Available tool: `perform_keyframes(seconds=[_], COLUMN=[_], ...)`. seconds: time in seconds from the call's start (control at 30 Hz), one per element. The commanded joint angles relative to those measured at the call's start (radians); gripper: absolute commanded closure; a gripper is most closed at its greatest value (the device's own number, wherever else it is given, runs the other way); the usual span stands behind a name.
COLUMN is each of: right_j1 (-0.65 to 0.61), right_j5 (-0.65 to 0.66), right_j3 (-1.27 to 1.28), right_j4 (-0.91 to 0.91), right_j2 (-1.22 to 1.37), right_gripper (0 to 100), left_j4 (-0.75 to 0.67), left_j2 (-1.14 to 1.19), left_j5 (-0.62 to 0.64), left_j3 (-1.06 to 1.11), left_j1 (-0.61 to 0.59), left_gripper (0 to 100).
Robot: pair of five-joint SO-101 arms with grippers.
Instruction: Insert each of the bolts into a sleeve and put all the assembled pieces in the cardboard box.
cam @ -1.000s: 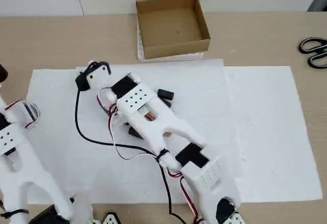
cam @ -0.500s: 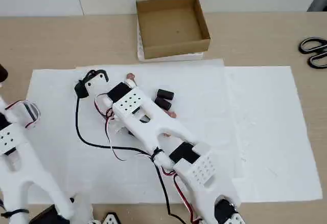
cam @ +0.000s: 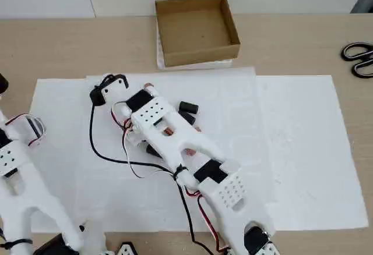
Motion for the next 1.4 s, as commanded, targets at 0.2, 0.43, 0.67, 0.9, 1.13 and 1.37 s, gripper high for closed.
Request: perform_keyframes(seconds=[0.2, 0.43, 0.67, 0.9, 1.13, 1.37], right_j1=[0.079, 0.369, 0.636, 0.702, 0.740, 0.674], right_j5=[0.054, 0.043, -0.041, -0.043, -0.037, -0.032], right_j3=[-0.356, -0.362, -0.118, 0.005, 0.060, 0.058], right_j4=[0.275, 0.395, 0.392, 0.372, 0.328, 0.337], right_j2=[-0.254, -0.343, -0.297, -0.219, -0.062, -0.047], right_gripper=[99.5, 99.5, 99.5, 99.4, 99.1, 88.7], left_j4=[0.044, 0.094, 0.095, 0.094, 0.094, 0.087], left_j2=[0.000, 0.005, 0.005, 0.005, 0.006, 0.006], left_j5=[0.000, 0.000, 0.000, 0.003, 0.005, 0.005], left_j3=[-0.061, -0.136, -0.134, -0.134, -0.134, -0.087], left_j1=[0.187, 0.351, 0.420, 0.471, 0.480, 0.480], left_gripper=[81, 81, 81, 81, 81, 81])
